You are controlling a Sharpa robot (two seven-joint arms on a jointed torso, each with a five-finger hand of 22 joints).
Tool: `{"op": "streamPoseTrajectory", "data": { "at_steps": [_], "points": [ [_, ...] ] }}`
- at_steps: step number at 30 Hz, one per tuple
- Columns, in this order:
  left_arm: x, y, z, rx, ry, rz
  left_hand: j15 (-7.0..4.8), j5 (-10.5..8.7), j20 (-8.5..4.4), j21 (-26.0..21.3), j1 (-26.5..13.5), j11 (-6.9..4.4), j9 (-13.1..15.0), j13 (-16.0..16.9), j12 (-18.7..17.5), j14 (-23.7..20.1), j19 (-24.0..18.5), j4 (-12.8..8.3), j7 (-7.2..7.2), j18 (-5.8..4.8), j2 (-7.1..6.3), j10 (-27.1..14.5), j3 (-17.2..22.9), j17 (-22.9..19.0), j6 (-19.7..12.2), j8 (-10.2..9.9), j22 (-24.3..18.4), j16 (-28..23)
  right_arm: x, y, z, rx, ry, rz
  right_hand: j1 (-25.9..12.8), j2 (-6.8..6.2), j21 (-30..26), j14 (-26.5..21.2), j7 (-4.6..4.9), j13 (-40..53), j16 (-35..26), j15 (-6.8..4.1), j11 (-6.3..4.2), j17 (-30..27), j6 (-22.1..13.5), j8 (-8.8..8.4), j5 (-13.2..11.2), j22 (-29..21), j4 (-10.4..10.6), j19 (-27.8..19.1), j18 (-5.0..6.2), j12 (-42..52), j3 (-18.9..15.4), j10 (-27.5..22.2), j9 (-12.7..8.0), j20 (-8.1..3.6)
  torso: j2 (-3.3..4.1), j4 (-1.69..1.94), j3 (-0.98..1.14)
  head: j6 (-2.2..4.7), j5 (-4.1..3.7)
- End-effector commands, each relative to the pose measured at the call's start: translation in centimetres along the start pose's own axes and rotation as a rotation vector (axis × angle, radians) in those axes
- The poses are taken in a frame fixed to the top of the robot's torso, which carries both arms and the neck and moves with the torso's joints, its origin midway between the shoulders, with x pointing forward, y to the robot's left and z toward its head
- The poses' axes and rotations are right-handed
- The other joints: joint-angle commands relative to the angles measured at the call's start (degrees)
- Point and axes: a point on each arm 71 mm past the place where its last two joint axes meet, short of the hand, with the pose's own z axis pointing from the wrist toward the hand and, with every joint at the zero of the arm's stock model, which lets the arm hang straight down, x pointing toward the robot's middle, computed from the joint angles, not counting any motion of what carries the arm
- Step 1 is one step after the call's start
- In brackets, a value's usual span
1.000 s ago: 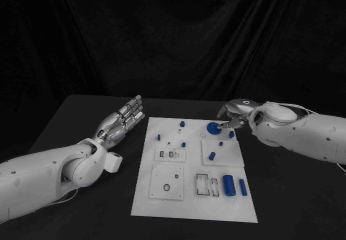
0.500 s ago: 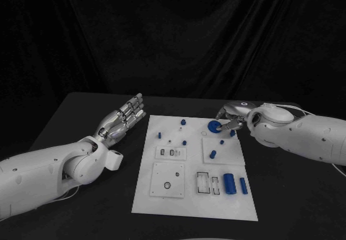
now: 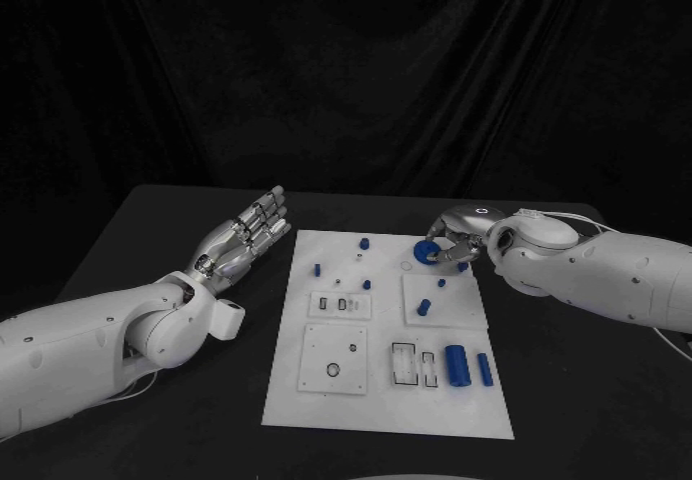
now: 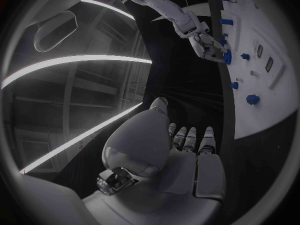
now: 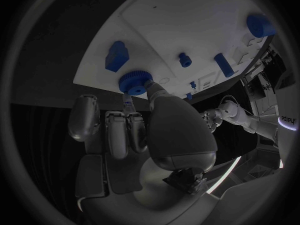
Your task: Assemble the parts on the task board
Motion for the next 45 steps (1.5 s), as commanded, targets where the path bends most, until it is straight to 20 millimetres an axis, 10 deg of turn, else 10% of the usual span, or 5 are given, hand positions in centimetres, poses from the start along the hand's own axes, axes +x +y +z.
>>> {"op": "streamPoseTrajectory", "data": {
  "at_steps": [1, 6, 12, 24, 45],
  "points": [
    [0.1, -0.3, 0.1, 0.027, 0.015, -0.009, 0.27, 0.23, 0.37, -0.20, 0.58, 0.33, 0.06, -0.06, -0.20, -0.03, 0.14, -0.05, 0.62, 0.99, 0.17, 0.10, 0.46, -0.09, 0.12, 0.00, -0.10, -0.21, 1.0, 0.2, 0.0, -0.007, 0.028, 0.001, 0.65, 0.07, 0.04, 6.10, 0.00, 15.07, 0.15, -0.42, -0.36, 15.07, 0.55, 0.31, 1.05, 0.12, -0.17, 0.05, -0.98, 0.14, 0.29, 6.26, 0.17, -0.19, -0.01, 0.00, 0.00, -0.01, 0.15],
    [0.1, -0.2, 0.1, 0.021, 0.015, -0.009, 0.33, 0.22, 0.44, -0.20, 0.65, 0.32, 0.07, -0.06, -0.20, -0.03, 0.14, -0.14, 1.33, 1.00, 0.19, 0.10, 0.65, -0.09, 0.22, 0.02, -0.10, -0.21, 1.4, 0.4, 0.1, -0.017, 0.031, 0.003, 0.25, 0.22, -0.01, 6.10, -0.50, 15.07, 0.15, -0.69, -0.74, 15.07, 1.76, 0.68, 4.14, 0.41, -0.07, -0.02, -0.95, 0.14, 0.96, 6.26, 0.88, -0.42, -0.01, 0.00, -0.01, -0.09, 0.23],
    [0.0, -0.2, 0.1, 0.017, 0.014, -0.008, 0.32, 0.23, 0.46, -0.20, 0.66, 0.38, 0.08, -0.06, -0.20, -0.03, 0.14, -0.17, 1.57, 1.00, 0.21, 0.10, 0.71, -0.09, 0.24, 0.02, -0.10, -0.21, 1.5, 0.6, 0.1, -0.030, 0.025, 0.004, -0.46, 0.87, -0.21, 6.10, -2.66, 15.07, 0.15, -2.13, -2.53, 15.07, 6.44, 3.13, 13.26, 0.87, 0.04, -0.18, -0.92, 0.14, 3.34, 6.26, 3.89, -1.64, -0.03, 0.08, 0.00, -0.07, 0.26],
    [-0.1, 0.0, 0.1, 0.005, 0.020, -0.013, 0.41, 0.29, 0.71, -0.20, 0.83, 0.22, 0.22, -0.06, -0.20, -0.03, 0.14, -0.51, 3.64, 1.02, 0.21, 0.10, 1.29, -0.09, 1.15, 0.19, -0.10, -0.21, 1.2, 0.8, -0.4, -0.065, -0.024, 0.014, 1.39, -0.07, 0.15, 6.10, -0.99, 15.07, 0.15, -0.61, -0.39, 15.07, 9.13, 6.41, 8.10, 1.96, -2.86, 0.48, -1.19, 0.14, 4.29, 6.26, 9.29, -0.63, -0.02, 0.05, -0.02, 0.03, 0.53],
    [0.0, 0.0, 0.2, -0.004, 0.028, -0.018, 0.97, 0.52, 1.16, -0.20, 1.09, 0.40, 0.25, -0.06, -0.20, -0.03, 0.14, -0.99, 4.18, 1.02, 0.10, 0.10, 1.72, -0.09, 1.42, 0.22, -0.10, -0.21, -2.9, 6.9, -0.5, -0.240, -0.107, 0.037, 1.38, 0.03, 1.14, 6.10, -1.55, 15.07, 0.15, -0.97, -0.86, 15.07, 9.21, 8.30, 4.70, 3.16, -2.86, 1.55, -1.40, 0.14, 4.07, 6.26, 12.42, -0.72, 0.00, 0.02, -0.03, 0.18, 0.63]
  ]
}}
